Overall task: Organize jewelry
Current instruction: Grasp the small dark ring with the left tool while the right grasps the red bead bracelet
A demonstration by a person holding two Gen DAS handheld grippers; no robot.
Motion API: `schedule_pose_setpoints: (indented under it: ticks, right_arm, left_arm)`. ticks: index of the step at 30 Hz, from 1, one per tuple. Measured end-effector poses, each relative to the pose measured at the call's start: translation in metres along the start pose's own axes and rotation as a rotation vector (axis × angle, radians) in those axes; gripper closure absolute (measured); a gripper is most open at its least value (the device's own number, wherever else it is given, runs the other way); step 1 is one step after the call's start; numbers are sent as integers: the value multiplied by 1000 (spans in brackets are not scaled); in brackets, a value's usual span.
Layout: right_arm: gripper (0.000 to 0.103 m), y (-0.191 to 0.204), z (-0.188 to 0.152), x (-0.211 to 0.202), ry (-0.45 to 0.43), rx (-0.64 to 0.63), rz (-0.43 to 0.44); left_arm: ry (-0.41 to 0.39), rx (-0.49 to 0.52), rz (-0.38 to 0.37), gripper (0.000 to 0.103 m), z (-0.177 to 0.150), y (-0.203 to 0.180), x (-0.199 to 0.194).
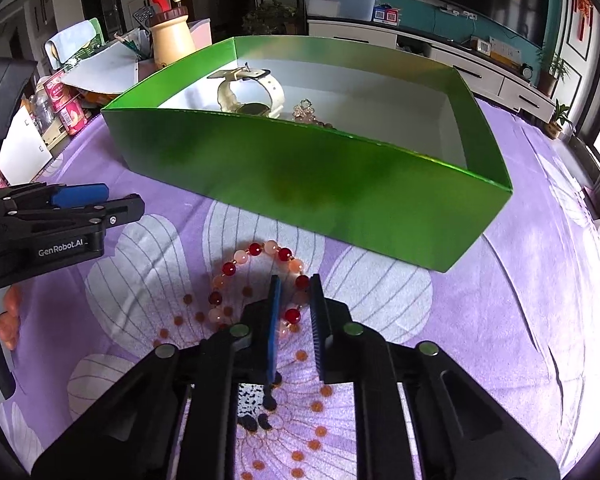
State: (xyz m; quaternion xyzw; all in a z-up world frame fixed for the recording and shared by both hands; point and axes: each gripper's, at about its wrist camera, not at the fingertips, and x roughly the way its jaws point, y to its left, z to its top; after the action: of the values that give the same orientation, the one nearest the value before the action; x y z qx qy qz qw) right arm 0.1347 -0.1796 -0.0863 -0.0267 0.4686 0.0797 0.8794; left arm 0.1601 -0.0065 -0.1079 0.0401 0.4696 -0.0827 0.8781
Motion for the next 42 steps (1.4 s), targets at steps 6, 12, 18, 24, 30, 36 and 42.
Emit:
schedule_pose_setpoints:
  ticks: [6,12,18,24,30,36,42]
  right_arm:
    - [96,0,-2,-2,-8,15,7]
    - [96,-1,-8,-6,-12,43,32]
    - [96,0,-8,-24,-51,43,37]
    - [96,3,-3,-53,-115,20,21]
    - [96,1,-3,-73,-151,26,17]
    - [96,-2,-3,-90,-182,40,16]
    - [96,-6,0,-103,-209,44,23]
  left_arm:
    - [-20,28,-15,80,-2,-6,-2]
    - [-18,30,-18,84,-4,-9,-4]
    - [-20,32,-32,84,-7,-9,-9]
    - [-47,40,-52,84,-10,-13,-26]
    - [-73,54,-75,84,-9,-19,-47]
    - [-88,61,-94,84,-10,-24,-64]
    - [-101,70,-95,84,-8,-28,-77]
